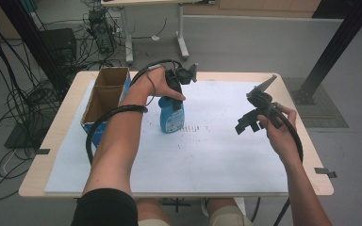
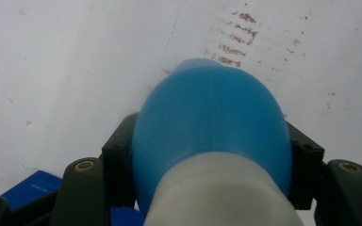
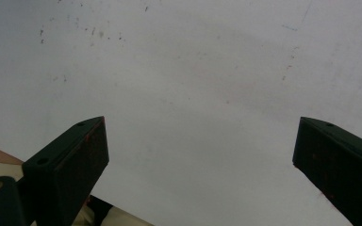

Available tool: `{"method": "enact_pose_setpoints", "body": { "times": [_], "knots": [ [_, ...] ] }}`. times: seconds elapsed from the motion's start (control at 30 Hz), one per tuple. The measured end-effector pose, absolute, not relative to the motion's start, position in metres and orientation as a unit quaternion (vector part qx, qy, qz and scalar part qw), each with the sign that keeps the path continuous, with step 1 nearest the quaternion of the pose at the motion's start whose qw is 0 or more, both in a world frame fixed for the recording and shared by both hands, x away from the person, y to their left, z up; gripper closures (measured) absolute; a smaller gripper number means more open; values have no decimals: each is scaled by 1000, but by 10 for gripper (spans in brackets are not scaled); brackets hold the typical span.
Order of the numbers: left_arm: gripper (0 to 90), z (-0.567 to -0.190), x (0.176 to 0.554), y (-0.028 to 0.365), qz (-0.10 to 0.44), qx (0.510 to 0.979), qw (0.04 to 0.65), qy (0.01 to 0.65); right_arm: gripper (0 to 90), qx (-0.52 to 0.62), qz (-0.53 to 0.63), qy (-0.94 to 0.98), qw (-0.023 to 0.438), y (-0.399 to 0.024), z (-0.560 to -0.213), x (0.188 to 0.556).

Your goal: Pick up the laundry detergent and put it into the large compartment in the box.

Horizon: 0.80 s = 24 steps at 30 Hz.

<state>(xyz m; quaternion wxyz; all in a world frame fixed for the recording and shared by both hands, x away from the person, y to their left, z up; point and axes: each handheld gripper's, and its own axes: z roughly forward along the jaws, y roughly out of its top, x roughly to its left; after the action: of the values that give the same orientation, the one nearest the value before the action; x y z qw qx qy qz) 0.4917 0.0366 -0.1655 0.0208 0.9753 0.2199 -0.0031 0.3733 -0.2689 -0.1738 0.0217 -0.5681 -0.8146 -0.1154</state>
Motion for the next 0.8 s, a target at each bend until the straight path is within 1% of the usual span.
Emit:
{"method": "enact_pose_setpoints", "body": {
  "times": [0.8],
  "knots": [
    [375, -166, 491, 37, -1, 976, 23, 218, 42, -567, -112, -816, 22, -266, -173, 374]
  ]
}}
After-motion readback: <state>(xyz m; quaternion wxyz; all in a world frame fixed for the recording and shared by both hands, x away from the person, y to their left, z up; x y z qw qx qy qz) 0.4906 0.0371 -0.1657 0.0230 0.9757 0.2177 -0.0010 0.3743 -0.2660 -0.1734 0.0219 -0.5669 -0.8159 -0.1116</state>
